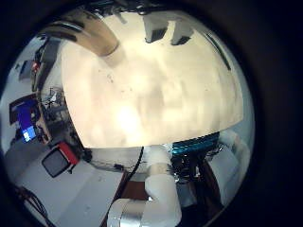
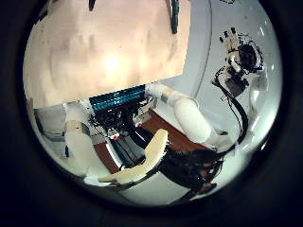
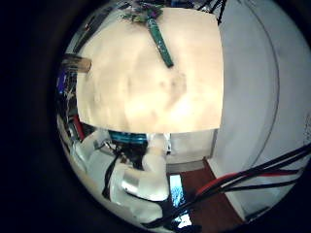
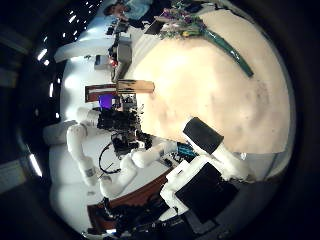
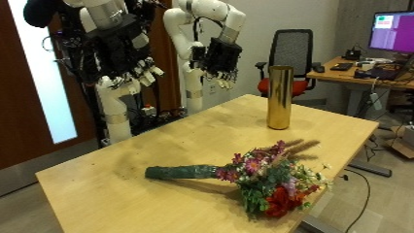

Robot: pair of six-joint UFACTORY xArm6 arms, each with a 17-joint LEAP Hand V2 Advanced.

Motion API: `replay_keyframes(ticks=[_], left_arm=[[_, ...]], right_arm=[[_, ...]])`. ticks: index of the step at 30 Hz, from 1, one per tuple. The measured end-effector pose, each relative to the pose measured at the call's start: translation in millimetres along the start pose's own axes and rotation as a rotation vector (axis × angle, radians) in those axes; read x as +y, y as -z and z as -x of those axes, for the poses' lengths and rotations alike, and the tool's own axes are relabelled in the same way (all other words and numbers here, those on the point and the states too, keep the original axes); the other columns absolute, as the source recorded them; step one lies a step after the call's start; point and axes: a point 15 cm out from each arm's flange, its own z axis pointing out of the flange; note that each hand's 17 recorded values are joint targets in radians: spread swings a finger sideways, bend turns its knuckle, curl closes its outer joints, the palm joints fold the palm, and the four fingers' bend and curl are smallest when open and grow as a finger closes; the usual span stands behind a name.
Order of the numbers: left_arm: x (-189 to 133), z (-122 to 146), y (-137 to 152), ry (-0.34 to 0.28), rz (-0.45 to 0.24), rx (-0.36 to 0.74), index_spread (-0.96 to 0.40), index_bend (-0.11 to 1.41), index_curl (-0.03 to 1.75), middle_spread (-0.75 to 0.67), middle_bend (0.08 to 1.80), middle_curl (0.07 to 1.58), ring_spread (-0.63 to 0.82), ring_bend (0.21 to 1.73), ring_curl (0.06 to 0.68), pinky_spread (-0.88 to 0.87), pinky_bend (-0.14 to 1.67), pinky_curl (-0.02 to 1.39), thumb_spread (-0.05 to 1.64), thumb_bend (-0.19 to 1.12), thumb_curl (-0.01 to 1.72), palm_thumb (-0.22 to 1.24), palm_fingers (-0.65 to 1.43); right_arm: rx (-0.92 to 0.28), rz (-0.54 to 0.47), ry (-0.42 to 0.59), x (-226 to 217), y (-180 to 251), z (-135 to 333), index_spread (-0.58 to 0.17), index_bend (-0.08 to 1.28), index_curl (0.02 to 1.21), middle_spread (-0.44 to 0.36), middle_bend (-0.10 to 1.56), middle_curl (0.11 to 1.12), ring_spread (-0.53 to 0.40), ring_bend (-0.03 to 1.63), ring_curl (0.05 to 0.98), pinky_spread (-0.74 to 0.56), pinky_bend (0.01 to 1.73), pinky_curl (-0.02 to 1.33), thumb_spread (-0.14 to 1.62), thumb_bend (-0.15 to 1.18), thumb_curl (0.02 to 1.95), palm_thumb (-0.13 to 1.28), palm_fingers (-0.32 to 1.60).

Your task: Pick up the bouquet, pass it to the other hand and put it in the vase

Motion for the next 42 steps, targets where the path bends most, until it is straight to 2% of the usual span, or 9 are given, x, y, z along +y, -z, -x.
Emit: replay_keyframes(ticks=[6, 18, 26, 30, 34, 35, 36, 40, 42], left_arm=[[0, 1, 0, 0.001, 0.0, -0.003, 0.28, 0.18, 0.32, 0.55, 0.18, 0.27, 0.62, 0.45, 0.211, 0.6, 0.27, 0.32, 0.86, -0.03, 0.31, 0.26, 0.04], [-2, -3, 5, -0.038, -0.018, -0.012, 0.29, 0.17, 0.32, 0.55, 0.19, 0.28, 0.63, 0.46, 0.213, 0.6, 0.26, 0.32, 0.86, -0.03, 0.31, 0.26, 0.05], [-2, -5, 12, -0.032, -0.033, -0.016, 0.29, 0.18, 0.32, 0.55, 0.18, 0.28, 0.63, 0.46, 0.212, 0.6, 0.27, 0.32, 0.86, -0.03, 0.31, 0.26, 0.04], [1, -3, 11, -0.036, -0.032, -0.018, 0.29, 0.18, 0.33, 0.56, 0.18, 0.27, 0.63, 0.45, 0.209, 0.6, 0.27, 0.32, 0.86, -0.03, 0.31, 0.26, 0.04], [2, -5, 11, -0.036, -0.033, -0.021, 0.29, 0.17, 0.33, 0.56, 0.19, 0.27, 0.63, 0.47, 0.212, 0.6, 0.27, 0.32, 0.86, -0.03, 0.31, 0.26, 0.05], [0, -5, 12, -0.037, -0.037, -0.021, 0.29, 0.17, 0.33, 0.55, 0.19, 0.27, 0.63, 0.47, 0.213, 0.6, 0.26, 0.32, 0.86, -0.03, 0.31, 0.26, 0.05], [-1, -5, 13, -0.037, -0.04, -0.02, 0.29, 0.17, 0.33, 0.54, 0.19, 0.27, 0.63, 0.46, 0.214, 0.6, 0.26, 0.32, 0.86, -0.03, 0.31, 0.26, 0.05], [-2, -6, 10, -0.042, -0.032, -0.02, 0.29, 0.18, 0.33, 0.53, 0.19, 0.27, 0.62, 0.45, 0.21, 0.6, 0.26, 0.32, 0.86, -0.03, 0.31, 0.26, 0.05], [-2, -5, 10, -0.041, -0.033, -0.019, 0.28, 0.17, 0.33, 0.52, 0.19, 0.28, 0.61, 0.45, 0.212, 0.6, 0.26, 0.31, 0.86, -0.03, 0.31, 0.26, 0.05]], right_arm=[[-0.06, 0.009, -0.009, -17, -10, 3, -0.243, 0.16, 0.27, 0.136, 0.24, 0.33, 0.149, 0.51, 0.19, 0.29, 0.41, 0.26, 1.14, -0.02, 0.39, 0.65, 0.25], [-0.067, -0.016, -0.092, -47, -7, -25, -0.222, 0.16, 0.27, 0.129, 0.3, 0.34, 0.122, 0.5, 0.189, 0.29, 0.38, 0.26, 1.14, -0.02, 0.4, 0.66, 0.29], [-0.104, 0.064, -0.166, -90, -37, -54, -0.184, 0.14, 0.26, 0.159, 0.29, 0.33, 0.139, 0.51, 0.193, 0.29, 0.4, 0.27, 1.14, -0.02, 0.4, 0.68, 0.25], [-0.089, 0.031, -0.195, -114, -52, -62, -0.146, 0.15, 0.25, 0.189, 0.29, 0.34, 0.166, 0.51, 0.196, 0.3, 0.42, 0.27, 1.14, -0.02, 0.4, 0.67, 0.2], [-0.069, -0.018, -0.221, -143, -68, -73, -0.167, 0.19, 0.27, 0.187, 0.24, 0.33, 0.179, 0.48, 0.193, 0.3, 0.43, 0.28, 1.14, -0.02, 0.4, 0.66, 0.17], [-0.065, -0.02, -0.228, -150, -73, -75, -0.086, 0.1, 0.25, 0.193, 0.26, 0.33, 0.181, 0.5, 0.198, 0.3, 0.44, 0.28, 1.13, -0.02, 0.4, 0.66, 0.16], [-0.063, -0.019, -0.238, -155, -80, -77, -0.102, 0.08, 0.23, 0.227, 0.32, 0.35, 0.19, 0.53, 0.206, 0.3, 0.44, 0.28, 1.13, -0.02, 0.4, 0.65, 0.16], [-0.055, -0.014, -0.265, -175, -109, -86, -0.102, 0.13, 0.22, 0.239, 0.32, 0.35, 0.195, 0.55, 0.217, 0.29, 0.47, 0.29, 1.13, -0.02, 0.41, 0.65, 0.12], [-0.05, -0.014, -0.274, -183, -123, -91, -0.152, 0.15, 0.22, 0.242, 0.32, 0.34, 0.195, 0.56, 0.219, 0.29, 0.48, 0.3, 1.13, -0.02, 0.4, 0.64, 0.11]])
